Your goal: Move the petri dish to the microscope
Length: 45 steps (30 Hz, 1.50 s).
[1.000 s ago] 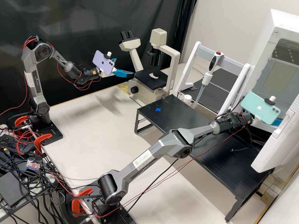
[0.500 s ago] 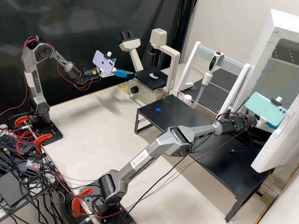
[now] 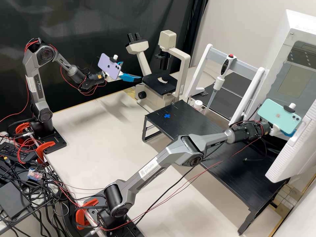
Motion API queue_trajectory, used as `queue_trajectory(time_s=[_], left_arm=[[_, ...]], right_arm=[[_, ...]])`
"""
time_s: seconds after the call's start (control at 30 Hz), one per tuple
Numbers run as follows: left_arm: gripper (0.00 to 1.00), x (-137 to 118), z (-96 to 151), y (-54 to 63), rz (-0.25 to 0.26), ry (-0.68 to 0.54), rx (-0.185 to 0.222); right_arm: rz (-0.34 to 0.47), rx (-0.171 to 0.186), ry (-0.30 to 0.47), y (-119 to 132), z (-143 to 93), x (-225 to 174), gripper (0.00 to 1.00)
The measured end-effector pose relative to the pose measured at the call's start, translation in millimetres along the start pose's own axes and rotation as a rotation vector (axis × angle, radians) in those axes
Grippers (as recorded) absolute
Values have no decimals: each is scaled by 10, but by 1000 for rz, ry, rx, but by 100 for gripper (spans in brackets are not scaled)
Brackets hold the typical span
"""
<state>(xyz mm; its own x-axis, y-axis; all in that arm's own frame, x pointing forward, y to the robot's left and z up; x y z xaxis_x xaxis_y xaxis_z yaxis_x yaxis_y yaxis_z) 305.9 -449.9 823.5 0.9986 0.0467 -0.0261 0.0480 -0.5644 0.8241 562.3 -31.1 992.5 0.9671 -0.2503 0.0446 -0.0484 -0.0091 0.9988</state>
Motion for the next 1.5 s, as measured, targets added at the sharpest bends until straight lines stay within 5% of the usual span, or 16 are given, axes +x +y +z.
queue_trajectory(time_s=[0.77, 0.8, 1.5], left_arm=[[100, 0, 0, 0, 0, 0, 0], [100, 0, 0, 0, 0, 0, 0], [100, 0, 0, 0, 0, 0, 0]], right_arm=[[-15, -10, 20, -154, 25, 188, 100], [-14, -10, 24, -156, 26, 197, 0], [-41, 1, 34, -180, 19, 220, 0]])
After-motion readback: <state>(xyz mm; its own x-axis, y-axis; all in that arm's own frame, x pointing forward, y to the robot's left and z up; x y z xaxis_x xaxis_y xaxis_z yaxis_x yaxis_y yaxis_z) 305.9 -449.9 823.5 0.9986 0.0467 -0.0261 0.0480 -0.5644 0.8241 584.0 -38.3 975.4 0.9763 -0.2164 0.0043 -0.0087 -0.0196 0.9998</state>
